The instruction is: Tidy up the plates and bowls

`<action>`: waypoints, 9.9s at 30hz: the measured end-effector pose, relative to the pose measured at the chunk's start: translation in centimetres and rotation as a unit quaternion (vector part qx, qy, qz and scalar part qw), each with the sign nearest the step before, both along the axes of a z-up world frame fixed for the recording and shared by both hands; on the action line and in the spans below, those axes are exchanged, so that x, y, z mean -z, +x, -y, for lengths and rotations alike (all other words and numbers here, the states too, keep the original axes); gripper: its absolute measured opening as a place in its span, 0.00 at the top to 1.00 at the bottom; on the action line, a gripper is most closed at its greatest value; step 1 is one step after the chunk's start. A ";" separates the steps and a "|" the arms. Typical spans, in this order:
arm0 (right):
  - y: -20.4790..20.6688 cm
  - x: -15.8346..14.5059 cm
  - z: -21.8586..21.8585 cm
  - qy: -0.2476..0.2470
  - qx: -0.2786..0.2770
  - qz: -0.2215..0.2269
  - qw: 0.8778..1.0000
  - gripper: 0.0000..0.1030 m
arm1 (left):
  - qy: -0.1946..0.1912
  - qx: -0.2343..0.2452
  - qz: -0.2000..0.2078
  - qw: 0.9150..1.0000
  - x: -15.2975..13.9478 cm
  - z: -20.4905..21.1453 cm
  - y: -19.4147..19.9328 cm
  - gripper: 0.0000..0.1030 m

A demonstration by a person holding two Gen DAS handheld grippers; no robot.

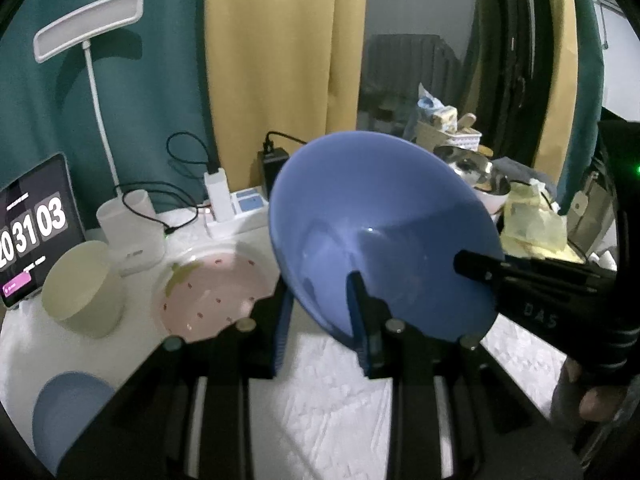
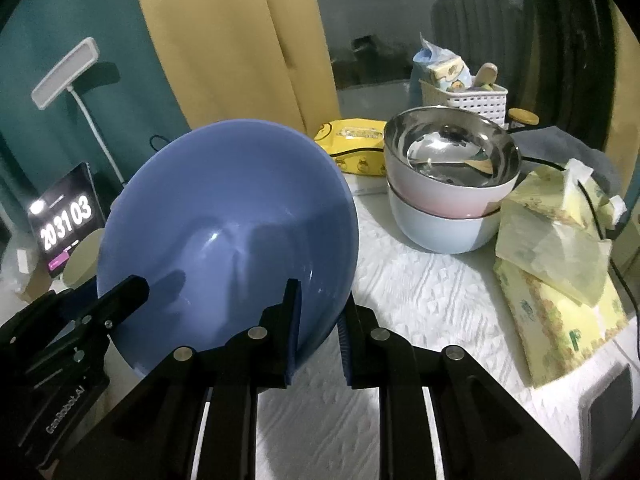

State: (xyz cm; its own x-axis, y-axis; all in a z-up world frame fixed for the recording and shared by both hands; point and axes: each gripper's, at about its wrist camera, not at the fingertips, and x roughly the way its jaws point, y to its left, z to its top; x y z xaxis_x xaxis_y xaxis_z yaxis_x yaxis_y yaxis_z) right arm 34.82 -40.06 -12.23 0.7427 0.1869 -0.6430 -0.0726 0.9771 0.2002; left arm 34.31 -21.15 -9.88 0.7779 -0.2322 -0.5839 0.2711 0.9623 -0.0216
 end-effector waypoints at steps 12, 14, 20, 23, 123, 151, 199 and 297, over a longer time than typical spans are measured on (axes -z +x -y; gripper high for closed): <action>-3.8 -0.7 -1.4 -0.011 -0.010 0.005 1.000 0.82 | -0.026 -0.002 -0.021 0.999 0.0 -2.0 -3.9 0.73; -4.4 -0.6 -1.6 -0.012 -0.012 0.004 1.000 0.82 | -0.027 -0.004 -0.023 0.999 0.1 -2.3 -4.6 0.73; -6.3 -0.2 -2.6 -0.016 -0.017 -0.005 1.000 0.82 | -0.029 -0.003 -0.033 0.999 0.7 -3.2 -6.2 0.73; -7.2 -0.1 -3.1 -0.019 -0.019 -0.007 1.000 0.82 | -0.032 -0.004 -0.035 0.999 0.9 -3.6 -6.9 0.73; -4.5 -4.3 -10.0 -0.051 -0.081 -0.018 0.995 0.61 | -0.071 -0.071 -0.038 0.994 -2.5 -12.6 -6.5 0.55; 4.7 -2.2 -13.2 -0.036 -0.094 -0.073 0.992 0.61 | -0.043 -0.098 -0.074 0.991 -0.7 -12.8 2.5 0.55; 9.4 4.5 -15.1 -0.027 -0.087 -0.153 0.984 0.83 | -0.028 -0.085 -0.155 0.984 5.9 -10.6 8.4 0.69; -7.1 -1.4 -9.3 0.031 -0.044 -0.087 0.995 0.83 | -0.030 -0.026 -0.094 0.995 0.2 -6.0 -6.8 0.69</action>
